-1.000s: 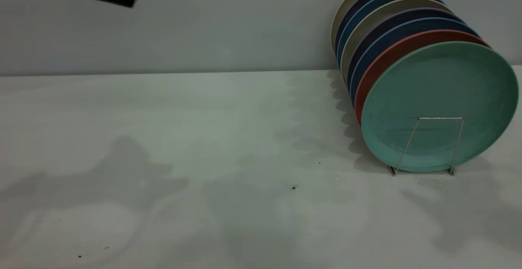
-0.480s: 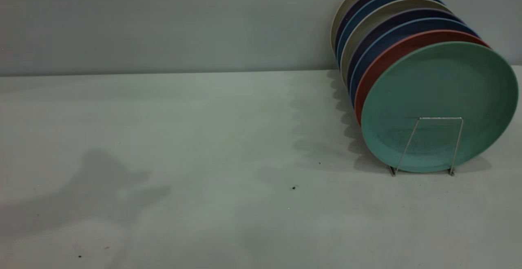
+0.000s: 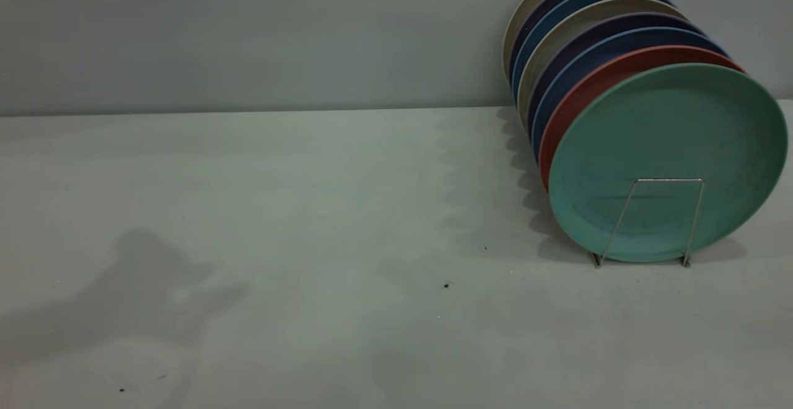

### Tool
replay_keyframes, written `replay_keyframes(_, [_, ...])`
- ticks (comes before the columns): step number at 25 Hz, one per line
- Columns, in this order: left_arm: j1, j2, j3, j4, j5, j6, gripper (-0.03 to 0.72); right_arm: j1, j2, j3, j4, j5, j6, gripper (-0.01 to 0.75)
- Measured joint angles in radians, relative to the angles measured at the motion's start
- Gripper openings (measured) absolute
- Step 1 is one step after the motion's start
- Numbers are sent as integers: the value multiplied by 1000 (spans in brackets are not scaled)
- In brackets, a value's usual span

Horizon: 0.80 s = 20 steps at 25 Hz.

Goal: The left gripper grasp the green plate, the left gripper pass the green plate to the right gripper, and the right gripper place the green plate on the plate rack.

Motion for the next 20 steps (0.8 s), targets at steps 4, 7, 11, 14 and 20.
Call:
replay_keyframes(4, [0,-74,0,85,38,-82,570,21,-43,115,-23,-37,25,344])
replay_keyframes(7, [0,-170,0,176,78,-159,570,53,-60,179,-30,-70,50,344])
replay_keyframes(11, [0,-331,0,336,156,-287,570,100,-70,193,-31,-98,64,344])
replay_keyframes(14, [0,-449,0,469,173,-397,570,140,-70,202,-61,-115,92,344])
replay_keyframes(20, [0,-631,29,622,173,-514,570,204,-70,205,-104,-117,185,344])
